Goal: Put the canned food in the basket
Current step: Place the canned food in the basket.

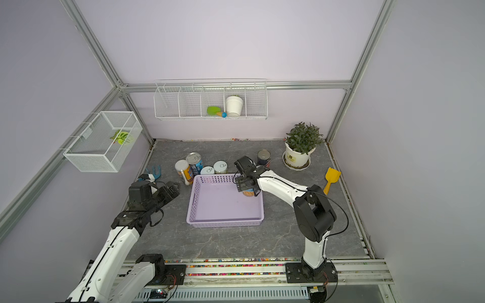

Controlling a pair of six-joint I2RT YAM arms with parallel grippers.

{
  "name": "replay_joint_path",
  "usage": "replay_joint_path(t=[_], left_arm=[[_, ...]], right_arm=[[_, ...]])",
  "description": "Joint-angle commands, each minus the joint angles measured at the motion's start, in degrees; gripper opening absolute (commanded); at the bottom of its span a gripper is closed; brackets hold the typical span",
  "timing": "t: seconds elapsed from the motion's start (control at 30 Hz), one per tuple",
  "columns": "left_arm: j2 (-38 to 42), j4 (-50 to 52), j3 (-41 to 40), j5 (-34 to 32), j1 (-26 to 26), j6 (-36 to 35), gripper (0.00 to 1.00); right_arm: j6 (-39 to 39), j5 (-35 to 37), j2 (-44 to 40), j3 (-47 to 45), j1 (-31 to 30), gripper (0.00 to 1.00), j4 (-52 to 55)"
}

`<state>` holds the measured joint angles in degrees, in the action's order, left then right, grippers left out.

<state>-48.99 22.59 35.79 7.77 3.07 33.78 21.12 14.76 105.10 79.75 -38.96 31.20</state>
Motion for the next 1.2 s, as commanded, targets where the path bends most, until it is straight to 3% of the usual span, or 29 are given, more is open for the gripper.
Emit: replay_joint_path(t=[0.0, 0.2, 0.43, 0.53, 0.9, 1.17], left_arm=[[-0.09, 0.19, 1.3, -0.28, 0.36, -0.82, 1.0], [-0.27, 0.35, 1.39, -0.45, 0.36, -0.91, 1.0], [-0.23, 0.61, 1.47, -0.97, 0.36, -0.86, 1.0], [-0.57, 0.53, 1.52, -0.83, 0.36, -0.82, 1.0], [-0.72, 0.86, 1.95, -1.14, 0.36, -0.9, 1.0], [-4.3, 1.75, 5.68, -0.74, 0.36, -1.17, 1.0]], right_arm=[[-0.56, 4.06, -0.51, 1.91, 0.12, 0.52, -5.97], [-0.3, 4.33, -1.46, 1.07, -0.04, 0.72, -6.12], [-0.55, 4.22, -3.61, 0.24, -0.35, 0.87, -6.06], [-0.82, 4.28, -4.96, 0.2, -0.85, 0.98, -6.02], [-1.53, 6.91, -11.72, -0.71, -1.89, 0.98, -4.95], [-0.91, 6.24, -27.03, -13.64, -2.67, 0.98, -12.14]])
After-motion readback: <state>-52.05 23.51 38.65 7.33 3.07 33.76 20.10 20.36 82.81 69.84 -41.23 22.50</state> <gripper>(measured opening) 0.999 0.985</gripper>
